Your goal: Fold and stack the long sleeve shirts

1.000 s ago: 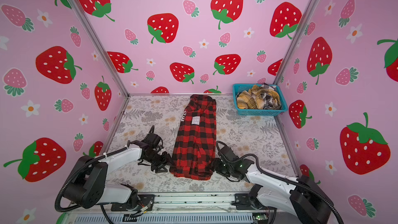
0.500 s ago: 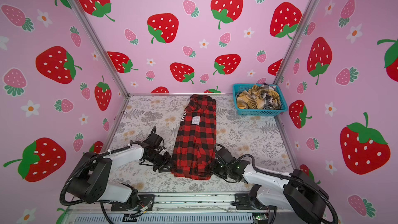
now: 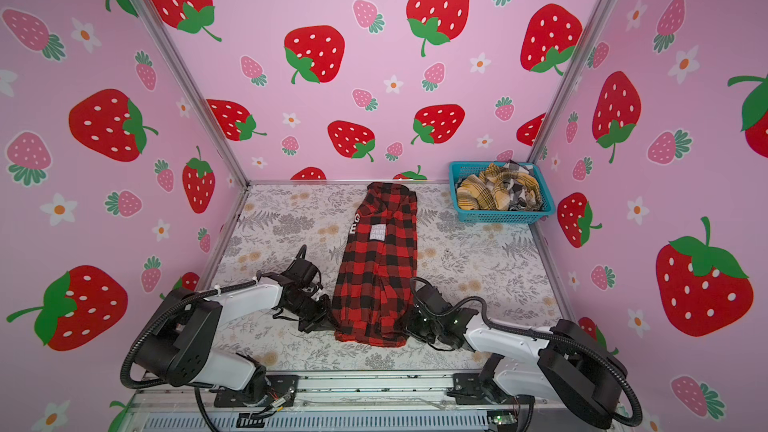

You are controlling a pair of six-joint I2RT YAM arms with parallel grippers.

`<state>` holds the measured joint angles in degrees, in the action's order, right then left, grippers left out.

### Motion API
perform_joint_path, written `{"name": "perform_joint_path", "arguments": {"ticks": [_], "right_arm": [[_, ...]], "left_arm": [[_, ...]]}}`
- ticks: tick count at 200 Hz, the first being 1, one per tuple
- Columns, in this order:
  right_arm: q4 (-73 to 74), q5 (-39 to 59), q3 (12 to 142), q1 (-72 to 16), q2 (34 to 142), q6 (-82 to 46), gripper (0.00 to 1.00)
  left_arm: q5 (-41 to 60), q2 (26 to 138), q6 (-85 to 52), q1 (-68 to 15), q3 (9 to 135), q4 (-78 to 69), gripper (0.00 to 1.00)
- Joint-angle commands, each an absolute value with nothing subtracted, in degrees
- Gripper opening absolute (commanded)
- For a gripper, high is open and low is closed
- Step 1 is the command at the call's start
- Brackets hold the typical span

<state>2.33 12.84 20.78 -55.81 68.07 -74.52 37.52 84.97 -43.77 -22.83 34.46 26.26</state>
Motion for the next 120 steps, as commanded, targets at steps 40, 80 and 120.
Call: {"name": "perform_joint_path", "arguments": {"ticks": [40,80,120], "right_arm": [[-4.98,9.45,20.83,-56.48,63.07,-76.10,0.51],[-4.10,10.19,21.33,-56.76,64.81,-75.56,0.60],[-18.09,1.15,32.22,-59.87,66.27,-69.77,0.46]], "left_arm": [[28.78,78.24,-42.48,-22.67,36.99,36.46,0.45],[28.00,80.02,-41.75,-21.30,37.88,36.37,0.47],[29.73,80.08,-42.71,-21.18,38.76,35.13,0.42]]}}
